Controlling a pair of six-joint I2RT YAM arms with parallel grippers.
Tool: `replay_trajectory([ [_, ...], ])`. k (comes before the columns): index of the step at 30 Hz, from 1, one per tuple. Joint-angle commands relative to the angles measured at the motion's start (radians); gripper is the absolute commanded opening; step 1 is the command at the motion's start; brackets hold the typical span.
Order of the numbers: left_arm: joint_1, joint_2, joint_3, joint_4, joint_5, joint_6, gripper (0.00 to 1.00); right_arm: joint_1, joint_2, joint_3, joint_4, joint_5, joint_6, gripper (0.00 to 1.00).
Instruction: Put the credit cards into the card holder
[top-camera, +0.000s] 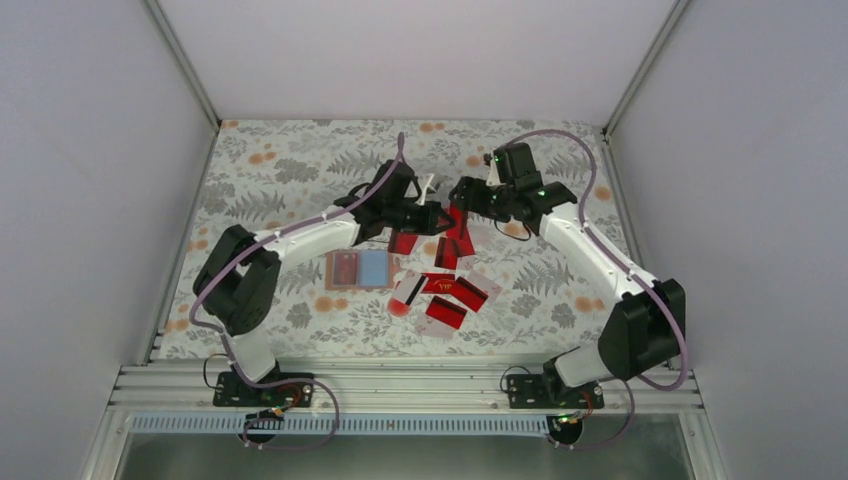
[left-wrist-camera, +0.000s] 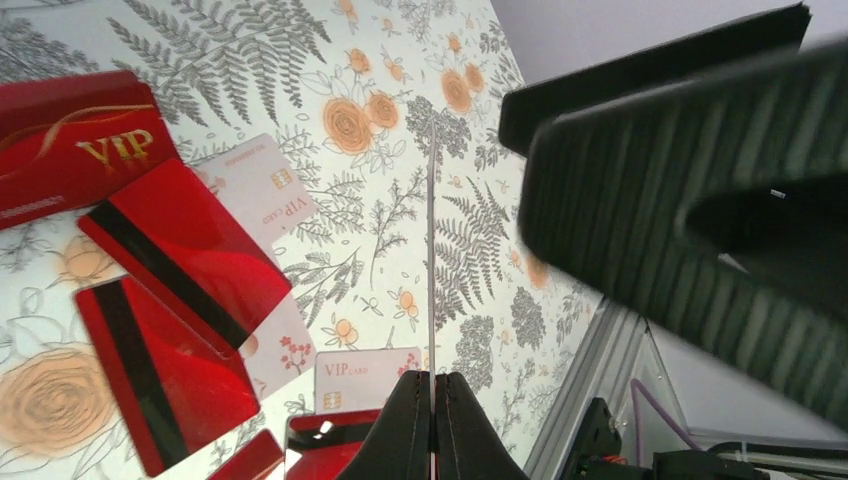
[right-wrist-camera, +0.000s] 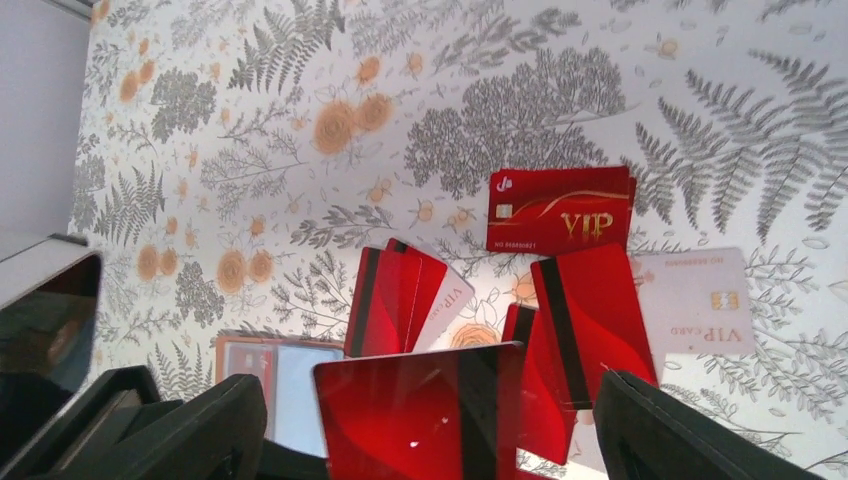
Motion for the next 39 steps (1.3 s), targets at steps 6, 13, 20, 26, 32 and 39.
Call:
replay_trajectory([
  [6,0.048,-0.251,-0.034,-0.267,-0.184,0.174,0.02,0.008,-0.103,0.036,0.046,0.084,-0.16,0.9],
  [13,0.199,-0.495,-0.176,-0.504,-0.182,0.252,0.02,0.007,-0.109,0.05,0.103,0.046,-0.175,0.9],
  [20,0.35,-0.637,-0.307,-0.64,-0.137,0.297,0.02,0.008,-0.034,0.056,0.117,-0.176,-0.188,0.95],
  [26,0.532,-0.633,-0.446,-0.571,0.051,0.296,0.02,0.033,-0.016,-0.02,0.203,-0.283,-0.176,0.94],
  [32,0.603,-0.603,-0.579,-0.374,0.131,0.299,0.02,0.099,0.018,-0.084,0.25,-0.286,-0.194,0.92],
  [39,0.626,-0.563,-0.708,-0.107,0.166,0.206,0.02,0.174,0.104,-0.12,0.306,-0.31,-0.192,0.87],
])
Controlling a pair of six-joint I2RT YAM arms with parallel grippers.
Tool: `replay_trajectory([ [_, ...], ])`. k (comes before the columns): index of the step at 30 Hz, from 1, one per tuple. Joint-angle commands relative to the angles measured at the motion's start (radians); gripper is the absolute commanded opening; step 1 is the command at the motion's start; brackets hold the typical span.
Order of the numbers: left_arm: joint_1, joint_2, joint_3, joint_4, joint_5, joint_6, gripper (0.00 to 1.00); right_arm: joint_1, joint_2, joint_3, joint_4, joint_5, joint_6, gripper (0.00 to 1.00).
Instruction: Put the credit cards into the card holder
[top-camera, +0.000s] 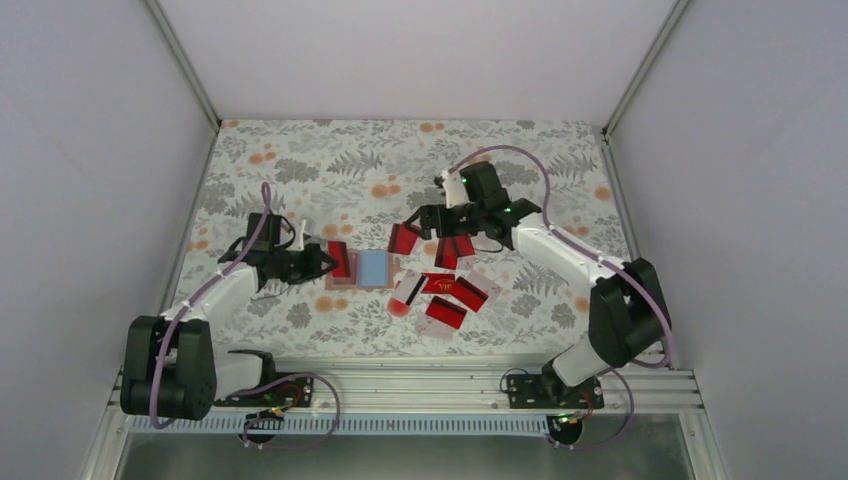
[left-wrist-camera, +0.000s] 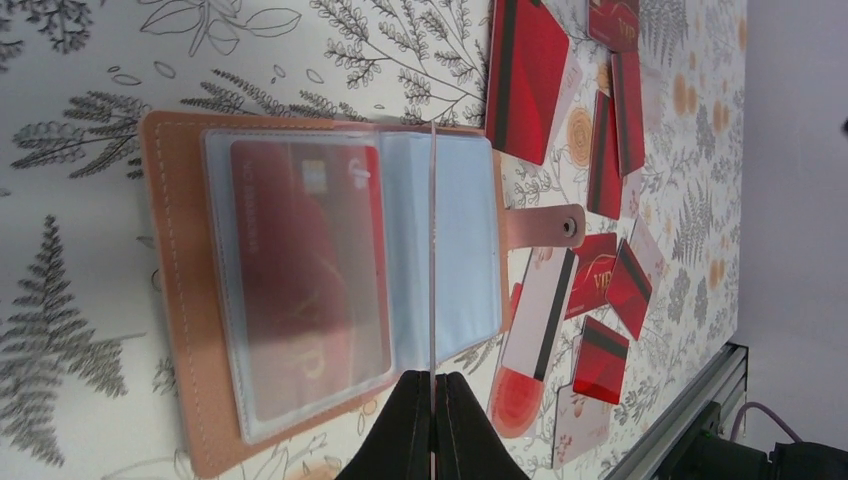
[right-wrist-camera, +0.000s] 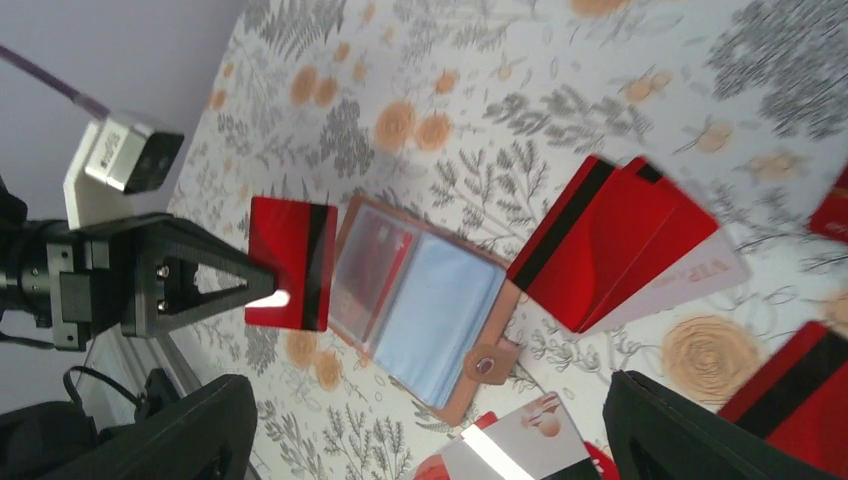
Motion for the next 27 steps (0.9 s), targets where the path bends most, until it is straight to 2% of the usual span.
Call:
replay_trajectory([
  [1,0.006,0.028,-0.052,0.241,0.059,-0.053,0.02,0.059,0.062,-0.004,0.06,-0.023,-0.012,0.86],
  [14,0.005,0.114,-0.133,0.435,0.072,-0.057,0.02,0.171,0.251,0.106,0.011,-0.006,-0.084,0.69],
  [21,0.004,0.156,-0.134,0.474,0.083,-0.055,0.02,0.219,0.308,0.133,0.003,-0.07,-0.143,0.64],
  [27,0.001,0.177,-0.131,0.478,0.088,-0.05,0.02,0.229,0.366,0.164,-0.02,-0.041,-0.158,0.6],
])
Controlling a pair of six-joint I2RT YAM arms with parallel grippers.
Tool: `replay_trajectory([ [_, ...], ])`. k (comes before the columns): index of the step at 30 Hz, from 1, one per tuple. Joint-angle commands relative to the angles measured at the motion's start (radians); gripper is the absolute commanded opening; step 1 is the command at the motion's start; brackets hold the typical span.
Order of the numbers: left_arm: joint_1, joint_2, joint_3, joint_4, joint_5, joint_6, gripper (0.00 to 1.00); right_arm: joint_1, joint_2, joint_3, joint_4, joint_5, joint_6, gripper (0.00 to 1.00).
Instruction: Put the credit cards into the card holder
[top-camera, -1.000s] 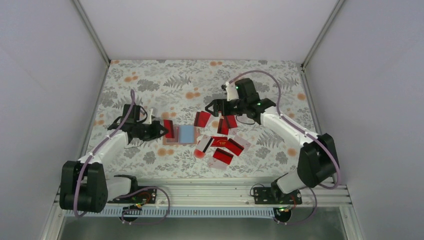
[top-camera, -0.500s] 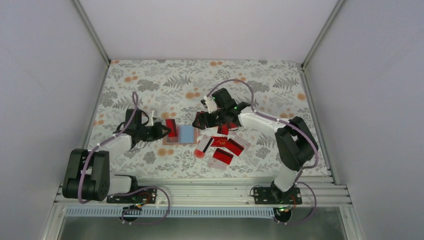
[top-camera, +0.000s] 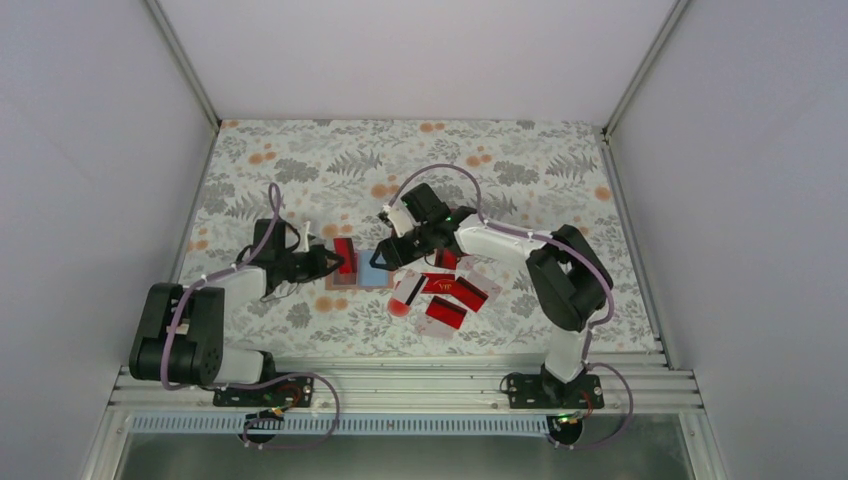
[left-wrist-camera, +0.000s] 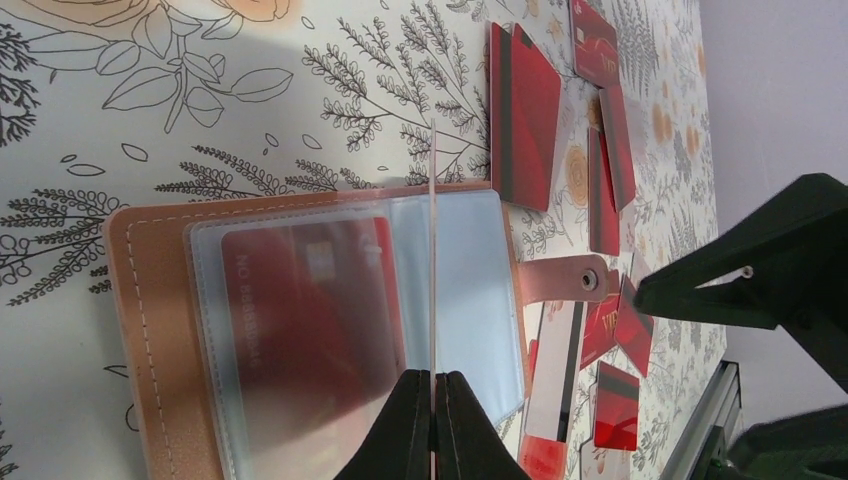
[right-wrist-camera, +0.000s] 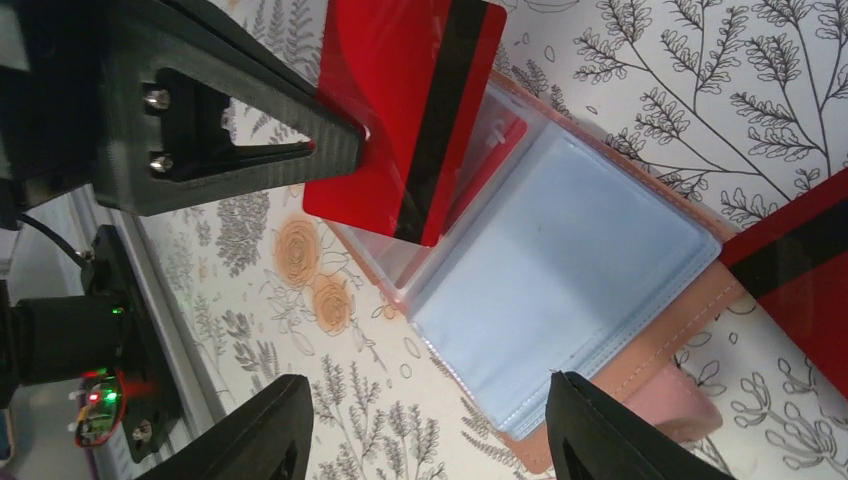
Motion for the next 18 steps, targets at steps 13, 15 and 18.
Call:
replay_trajectory([
  [13,-0.026,0.058,-0.002,0.077,0.045,0.0,0.02,-0.012,0.097,0.003,-0.025,0.069,-0.032,0.45],
  [15,-0.026,0.058,-0.008,0.086,0.044,-0.005,0.02,-0.013,0.098,-0.008,-0.019,0.068,-0.031,0.44],
  [18,-0.027,0.067,-0.013,0.092,0.045,-0.008,0.02,-0.014,0.106,-0.018,-0.013,0.066,-0.032,0.38],
])
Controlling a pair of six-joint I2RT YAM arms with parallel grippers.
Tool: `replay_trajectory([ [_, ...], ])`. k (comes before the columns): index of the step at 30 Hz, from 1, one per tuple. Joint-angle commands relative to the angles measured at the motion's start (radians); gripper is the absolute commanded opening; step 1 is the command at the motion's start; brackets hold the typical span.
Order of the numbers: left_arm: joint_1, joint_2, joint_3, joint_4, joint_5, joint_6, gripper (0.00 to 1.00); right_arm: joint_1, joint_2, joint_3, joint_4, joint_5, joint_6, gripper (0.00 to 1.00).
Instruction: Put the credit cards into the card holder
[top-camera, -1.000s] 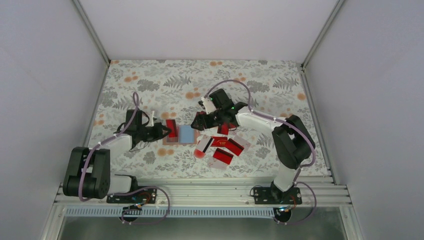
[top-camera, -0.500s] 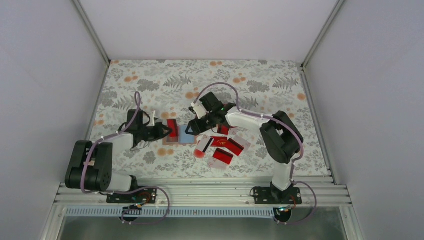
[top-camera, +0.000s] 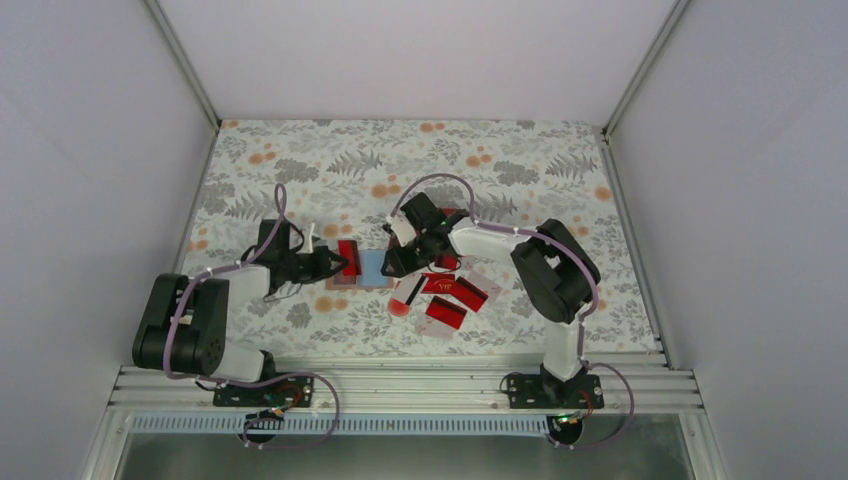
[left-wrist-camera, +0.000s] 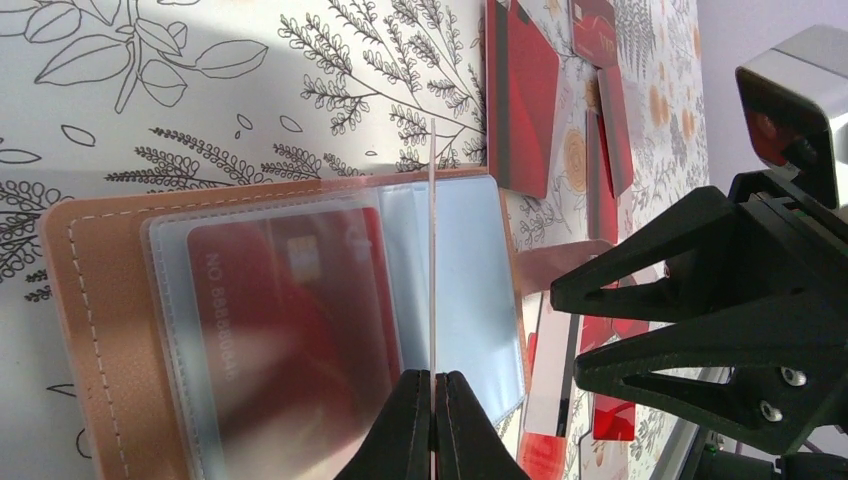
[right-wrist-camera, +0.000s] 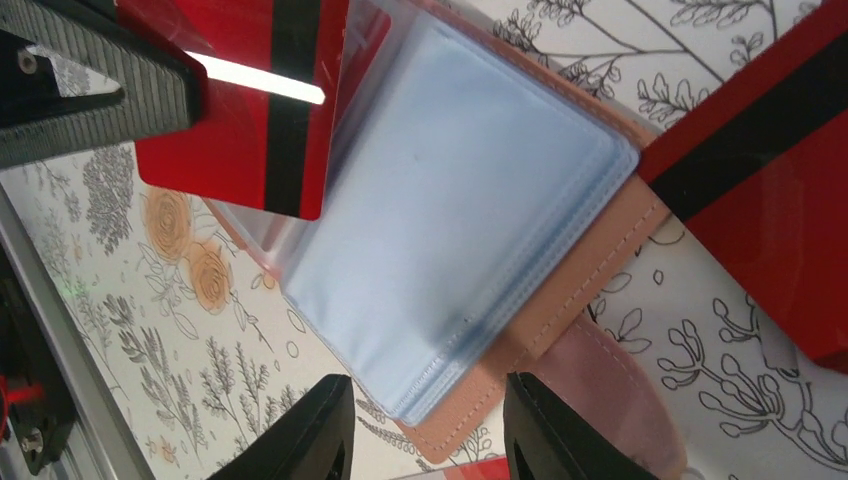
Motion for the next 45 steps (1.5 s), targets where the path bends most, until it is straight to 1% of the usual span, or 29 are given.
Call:
replay_trajectory([
  [1,-0.004,0.018,-0.013,0.051,0.025,-0.005,0.02,-0.007,0.015,-0.023,0.023,0.001,-0.003,0.38],
  [13,-0.007,0.064,-0.042,0.116,0.056,-0.035,0.02,-0.008,0.049,-0.059,0.046,0.007,0.003,0.35],
  [15,-0.008,0.07,-0.047,0.122,0.062,-0.041,0.02,-0.008,0.053,-0.064,0.049,0.008,0.004,0.32],
  [19,-0.007,0.072,-0.053,0.129,0.068,-0.041,0.02,-0.008,0.055,-0.072,0.06,0.02,0.009,0.31],
  [21,-0.007,0.074,-0.057,0.145,0.076,-0.049,0.02,-0.008,0.058,-0.073,0.061,0.021,0.01,0.29],
  [29,-0.008,0.1,-0.056,0.164,0.095,-0.054,0.02,-0.008,0.063,-0.074,0.057,0.021,0.011,0.28],
  [34,-0.007,0.139,-0.039,0.129,0.1,-0.046,0.02,-0.008,0.068,-0.07,0.051,0.026,0.012,0.27],
  [37,-0.008,0.133,-0.037,0.122,0.098,-0.05,0.02,-0.008,0.072,-0.068,0.049,0.027,0.014,0.27],
  [45,-0.009,0.155,-0.001,0.025,0.108,-0.031,0.02,-0.008,0.08,-0.061,0.044,0.027,0.014,0.27],
])
